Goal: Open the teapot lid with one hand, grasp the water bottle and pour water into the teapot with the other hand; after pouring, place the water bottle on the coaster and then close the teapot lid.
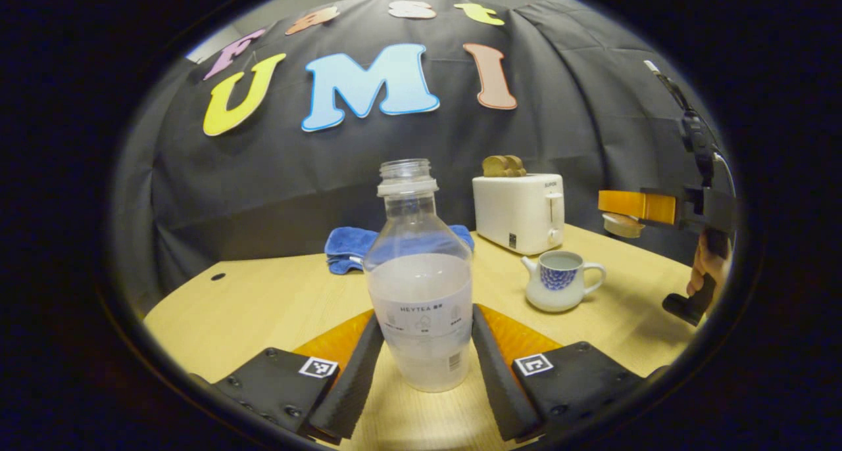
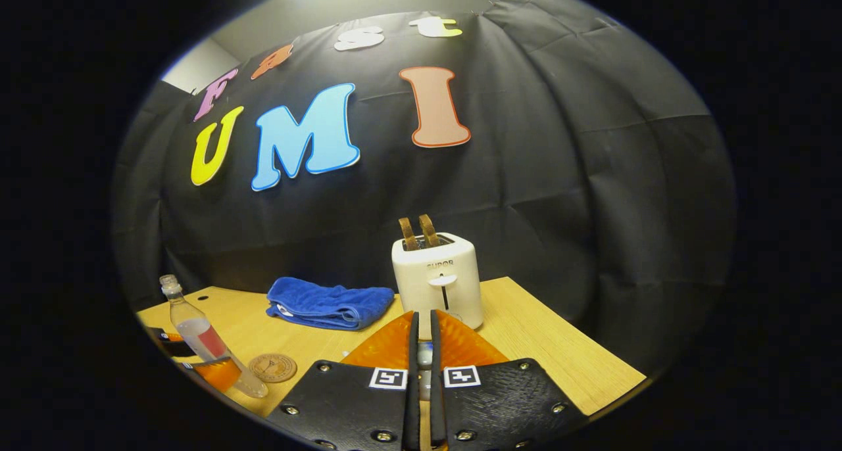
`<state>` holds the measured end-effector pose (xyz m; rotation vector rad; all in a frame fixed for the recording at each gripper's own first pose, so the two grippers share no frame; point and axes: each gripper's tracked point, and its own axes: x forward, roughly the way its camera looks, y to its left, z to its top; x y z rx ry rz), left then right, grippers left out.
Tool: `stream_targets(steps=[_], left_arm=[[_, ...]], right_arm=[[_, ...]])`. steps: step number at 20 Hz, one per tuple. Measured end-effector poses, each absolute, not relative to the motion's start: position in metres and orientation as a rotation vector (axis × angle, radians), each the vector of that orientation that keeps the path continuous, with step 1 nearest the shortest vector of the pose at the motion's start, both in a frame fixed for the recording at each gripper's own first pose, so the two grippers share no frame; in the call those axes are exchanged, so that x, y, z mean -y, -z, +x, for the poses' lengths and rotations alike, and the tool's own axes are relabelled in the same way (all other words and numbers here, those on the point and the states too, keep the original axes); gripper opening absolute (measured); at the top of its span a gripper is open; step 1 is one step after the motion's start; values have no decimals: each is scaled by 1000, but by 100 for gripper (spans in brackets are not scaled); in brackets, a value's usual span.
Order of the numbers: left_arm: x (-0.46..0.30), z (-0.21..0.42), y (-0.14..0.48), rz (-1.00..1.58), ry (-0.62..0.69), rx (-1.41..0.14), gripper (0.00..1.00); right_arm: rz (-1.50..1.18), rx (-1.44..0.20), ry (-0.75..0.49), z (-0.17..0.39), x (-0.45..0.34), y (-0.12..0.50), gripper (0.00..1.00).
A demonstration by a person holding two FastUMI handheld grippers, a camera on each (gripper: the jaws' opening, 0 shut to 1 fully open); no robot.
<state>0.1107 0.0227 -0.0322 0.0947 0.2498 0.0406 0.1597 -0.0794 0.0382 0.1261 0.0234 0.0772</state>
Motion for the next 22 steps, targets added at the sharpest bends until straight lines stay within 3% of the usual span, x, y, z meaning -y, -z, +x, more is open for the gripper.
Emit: stream_targets(steps=[4, 13, 22], left_arm=[[-20, 124, 31, 230, 32, -349, 87], [-13, 167, 30, 806, 165, -522, 87], [-8, 179, 41, 1091, 269, -629, 87]], right_arm=[[149, -21, -74, 162, 93, -36, 6], [184, -10, -67, 161, 106, -37, 6], [187, -59, -25, 168, 122, -21, 6]])
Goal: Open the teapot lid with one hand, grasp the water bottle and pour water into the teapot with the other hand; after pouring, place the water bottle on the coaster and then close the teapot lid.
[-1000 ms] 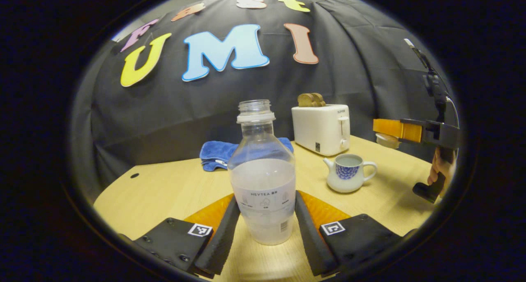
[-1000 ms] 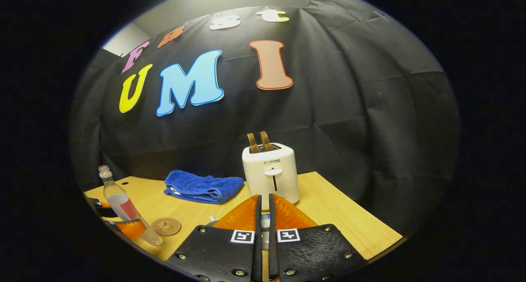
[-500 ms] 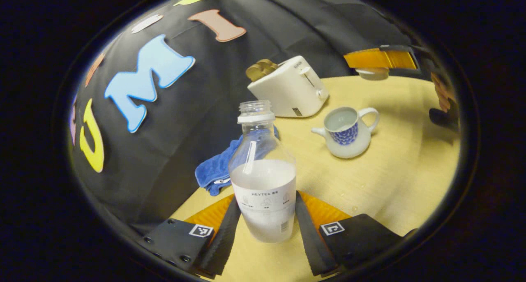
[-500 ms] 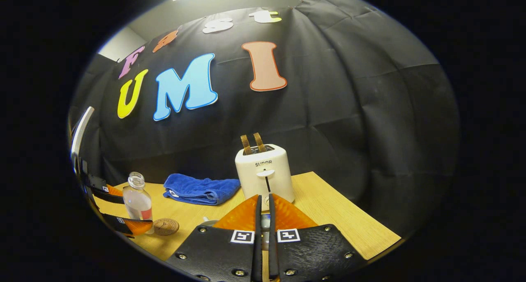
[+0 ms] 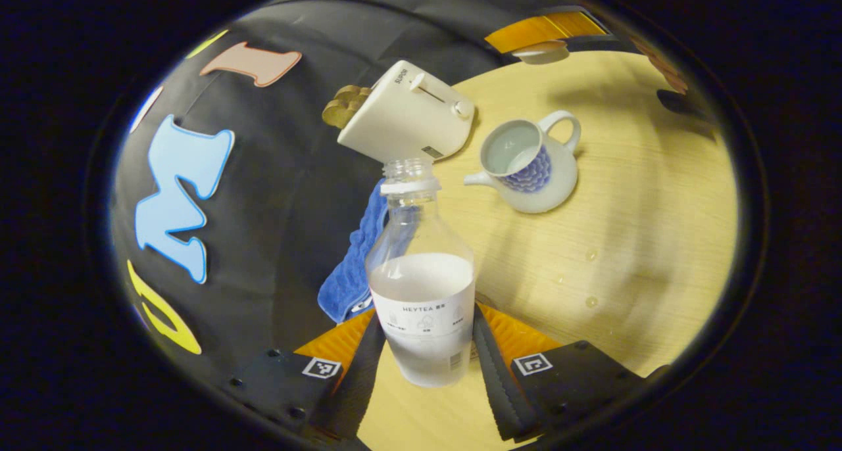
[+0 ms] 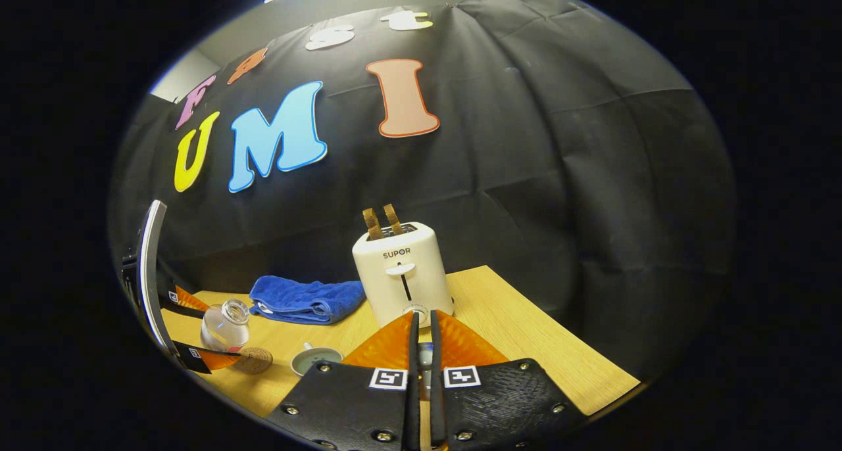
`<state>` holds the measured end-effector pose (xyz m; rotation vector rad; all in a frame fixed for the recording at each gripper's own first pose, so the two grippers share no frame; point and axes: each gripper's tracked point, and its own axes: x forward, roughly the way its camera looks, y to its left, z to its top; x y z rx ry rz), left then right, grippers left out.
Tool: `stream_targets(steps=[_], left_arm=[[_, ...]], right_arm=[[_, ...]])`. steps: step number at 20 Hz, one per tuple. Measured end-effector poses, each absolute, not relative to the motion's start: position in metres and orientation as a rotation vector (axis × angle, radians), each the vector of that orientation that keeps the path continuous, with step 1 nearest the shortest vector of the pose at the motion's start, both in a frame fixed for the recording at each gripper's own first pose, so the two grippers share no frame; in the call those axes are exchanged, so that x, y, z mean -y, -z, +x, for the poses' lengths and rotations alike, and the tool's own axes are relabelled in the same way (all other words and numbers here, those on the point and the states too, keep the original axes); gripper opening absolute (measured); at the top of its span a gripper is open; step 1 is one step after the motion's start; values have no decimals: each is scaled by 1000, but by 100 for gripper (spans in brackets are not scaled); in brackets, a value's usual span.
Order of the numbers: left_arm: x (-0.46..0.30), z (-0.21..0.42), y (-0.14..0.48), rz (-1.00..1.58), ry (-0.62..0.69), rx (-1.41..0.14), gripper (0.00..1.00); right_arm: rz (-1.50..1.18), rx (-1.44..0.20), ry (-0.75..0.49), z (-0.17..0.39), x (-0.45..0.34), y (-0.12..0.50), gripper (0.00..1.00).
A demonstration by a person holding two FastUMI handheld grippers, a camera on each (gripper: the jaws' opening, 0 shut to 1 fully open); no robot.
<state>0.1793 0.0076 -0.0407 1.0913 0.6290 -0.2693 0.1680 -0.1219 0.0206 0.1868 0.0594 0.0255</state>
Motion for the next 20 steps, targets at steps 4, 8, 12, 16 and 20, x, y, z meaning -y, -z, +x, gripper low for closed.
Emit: stream_targets(steps=[4, 8, 12, 16, 20], left_arm=[[4, 193, 36, 1234, 326, -617, 87], [12, 207, 36, 1370, 361, -607, 87], [20, 213, 39, 1464, 399, -619, 87], [21, 216, 36, 1581, 416, -622, 87], [18, 219, 28, 1692, 412, -621, 87]], right_arm=[[189, -63, -28, 169, 122, -19, 6], [191, -68, -8, 170, 131, -17, 6], [198, -65, 12, 170, 138, -18, 6], [192, -60, 6, 167, 136, -21, 6], [185, -63, -10, 166, 132, -21, 6]])
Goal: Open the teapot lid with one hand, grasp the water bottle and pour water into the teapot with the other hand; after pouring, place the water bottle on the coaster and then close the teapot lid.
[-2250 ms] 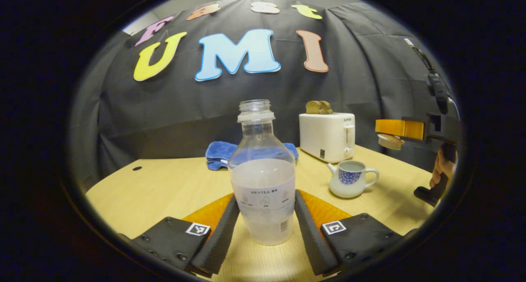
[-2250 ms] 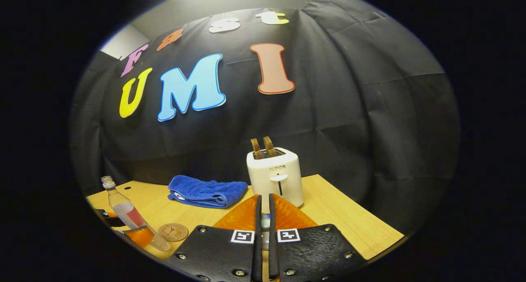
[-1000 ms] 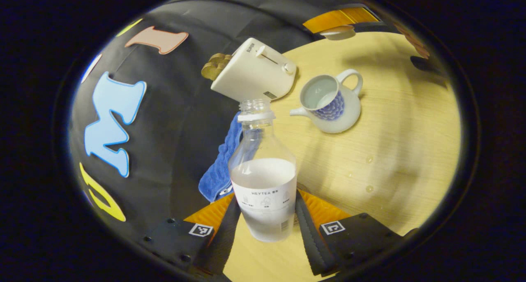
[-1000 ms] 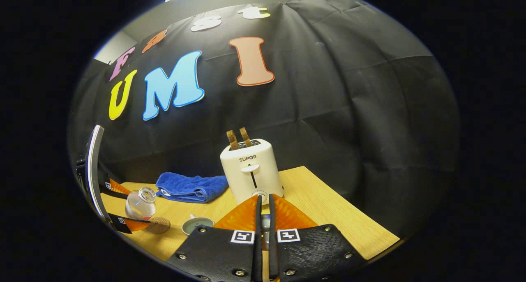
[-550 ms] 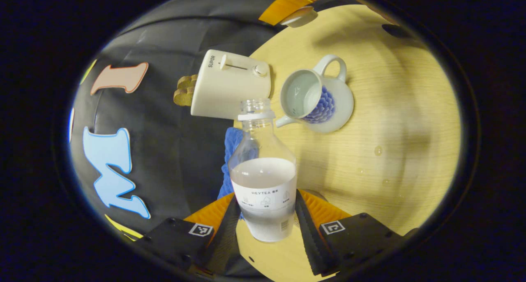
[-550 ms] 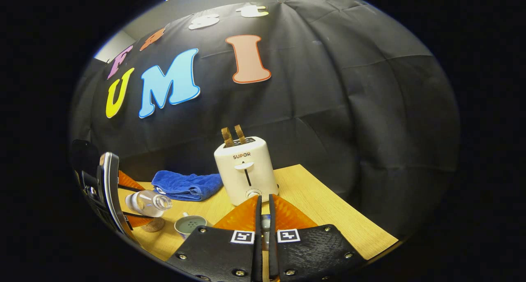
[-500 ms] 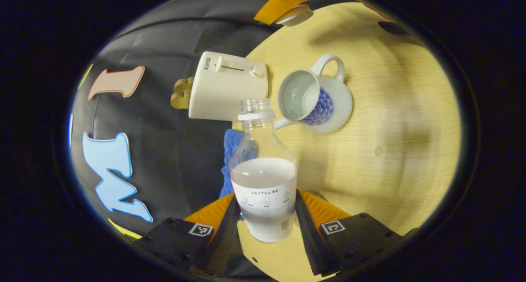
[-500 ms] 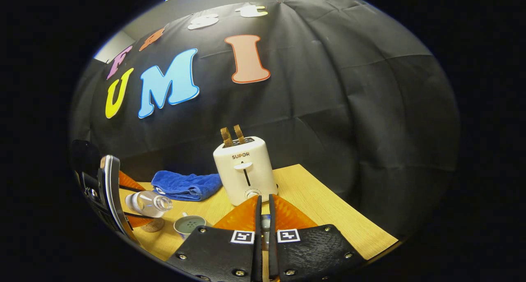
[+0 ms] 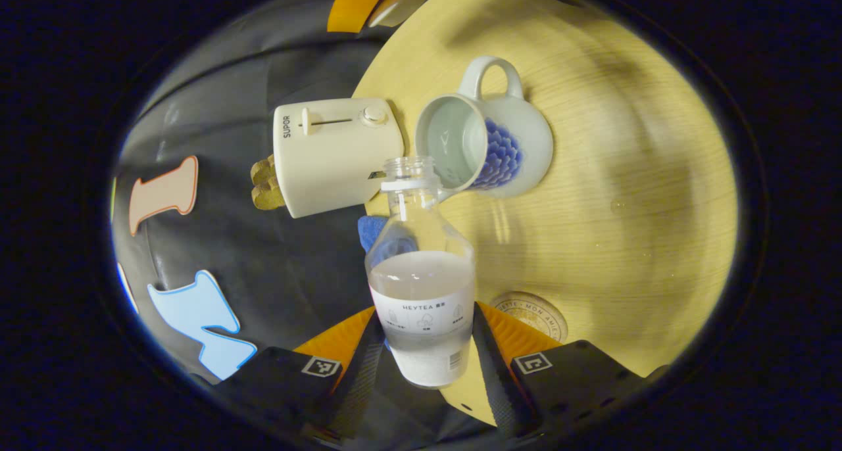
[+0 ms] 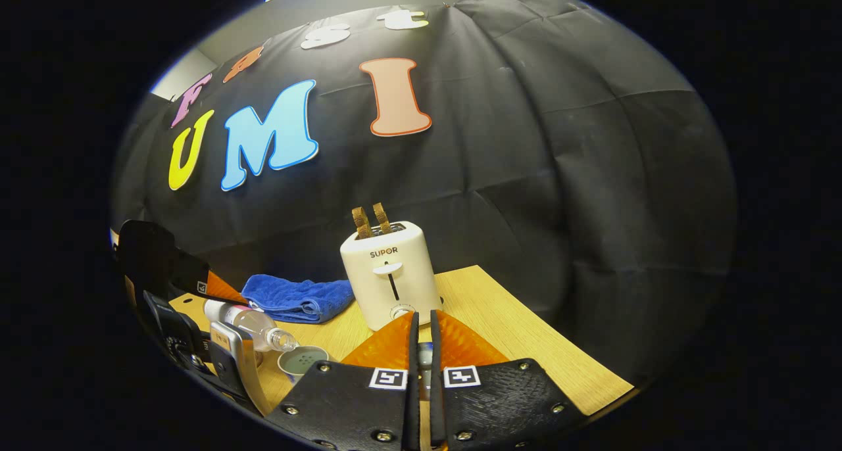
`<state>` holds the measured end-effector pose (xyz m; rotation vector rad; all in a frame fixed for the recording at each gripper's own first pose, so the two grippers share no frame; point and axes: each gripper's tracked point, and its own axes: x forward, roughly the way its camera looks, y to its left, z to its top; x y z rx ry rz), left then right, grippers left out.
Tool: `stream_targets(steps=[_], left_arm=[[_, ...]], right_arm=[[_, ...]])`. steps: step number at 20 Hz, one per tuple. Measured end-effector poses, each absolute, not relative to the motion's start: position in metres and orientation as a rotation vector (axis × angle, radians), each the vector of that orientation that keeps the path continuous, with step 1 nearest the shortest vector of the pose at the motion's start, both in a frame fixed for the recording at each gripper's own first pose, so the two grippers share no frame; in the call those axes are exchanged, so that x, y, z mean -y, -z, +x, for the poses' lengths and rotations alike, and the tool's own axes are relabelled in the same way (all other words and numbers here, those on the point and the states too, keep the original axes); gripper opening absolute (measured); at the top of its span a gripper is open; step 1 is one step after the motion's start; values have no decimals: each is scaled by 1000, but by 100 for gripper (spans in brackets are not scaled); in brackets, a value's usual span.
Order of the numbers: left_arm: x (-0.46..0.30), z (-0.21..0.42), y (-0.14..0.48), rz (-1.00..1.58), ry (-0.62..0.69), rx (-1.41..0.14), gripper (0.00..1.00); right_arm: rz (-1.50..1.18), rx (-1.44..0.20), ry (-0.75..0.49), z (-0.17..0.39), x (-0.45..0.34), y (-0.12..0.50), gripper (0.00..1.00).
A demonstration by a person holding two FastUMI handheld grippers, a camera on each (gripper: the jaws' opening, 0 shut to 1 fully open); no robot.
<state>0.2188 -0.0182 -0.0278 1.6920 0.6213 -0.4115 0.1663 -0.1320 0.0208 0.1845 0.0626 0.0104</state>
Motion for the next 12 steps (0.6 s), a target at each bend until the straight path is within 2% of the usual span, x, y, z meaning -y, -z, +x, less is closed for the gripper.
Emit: stream_targets(steps=[12], left_arm=[[24, 225, -1, 1965, 420, -621, 87]], right_arm=[[192, -57, -14, 164, 134, -25, 6]])
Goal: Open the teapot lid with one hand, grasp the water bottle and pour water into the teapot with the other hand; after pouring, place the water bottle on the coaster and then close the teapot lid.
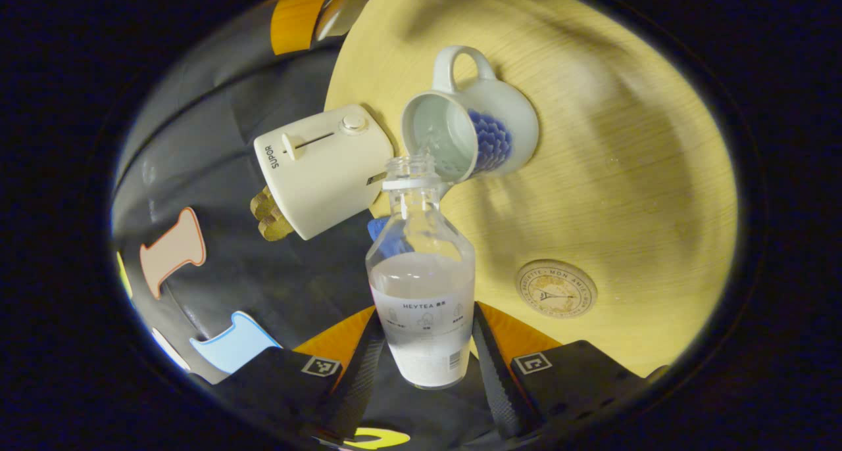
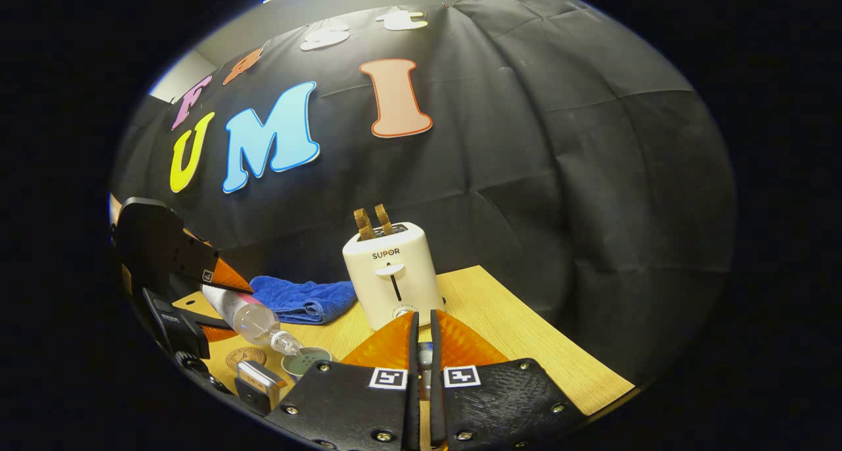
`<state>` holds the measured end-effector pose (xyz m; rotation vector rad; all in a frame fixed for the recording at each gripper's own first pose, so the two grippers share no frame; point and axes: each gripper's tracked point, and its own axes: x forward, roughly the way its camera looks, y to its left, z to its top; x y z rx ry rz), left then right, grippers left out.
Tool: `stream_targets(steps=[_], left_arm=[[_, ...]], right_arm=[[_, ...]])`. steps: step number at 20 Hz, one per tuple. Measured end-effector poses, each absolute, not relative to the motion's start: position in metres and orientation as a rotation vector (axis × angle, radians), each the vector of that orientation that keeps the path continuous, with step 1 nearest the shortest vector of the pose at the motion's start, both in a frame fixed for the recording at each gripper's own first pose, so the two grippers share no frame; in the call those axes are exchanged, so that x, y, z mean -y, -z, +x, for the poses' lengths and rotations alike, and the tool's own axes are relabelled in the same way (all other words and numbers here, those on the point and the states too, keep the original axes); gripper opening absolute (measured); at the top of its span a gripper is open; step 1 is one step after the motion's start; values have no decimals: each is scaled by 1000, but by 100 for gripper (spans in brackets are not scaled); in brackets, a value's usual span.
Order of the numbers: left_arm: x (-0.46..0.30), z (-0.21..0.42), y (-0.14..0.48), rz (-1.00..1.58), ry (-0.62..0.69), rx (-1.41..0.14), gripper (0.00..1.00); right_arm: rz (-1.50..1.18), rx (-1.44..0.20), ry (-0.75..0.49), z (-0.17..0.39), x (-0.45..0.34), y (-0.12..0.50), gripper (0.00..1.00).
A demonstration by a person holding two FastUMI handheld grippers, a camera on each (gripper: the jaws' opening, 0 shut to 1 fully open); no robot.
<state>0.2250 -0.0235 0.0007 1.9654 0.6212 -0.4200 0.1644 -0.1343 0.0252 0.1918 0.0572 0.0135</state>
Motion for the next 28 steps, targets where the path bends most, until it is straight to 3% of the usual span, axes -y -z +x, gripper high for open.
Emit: stream_targets(steps=[28], left_arm=[[40, 232, -28, 2302, 410, -624, 87]], right_arm=[[219, -43, -33, 163, 132, -31, 6]])
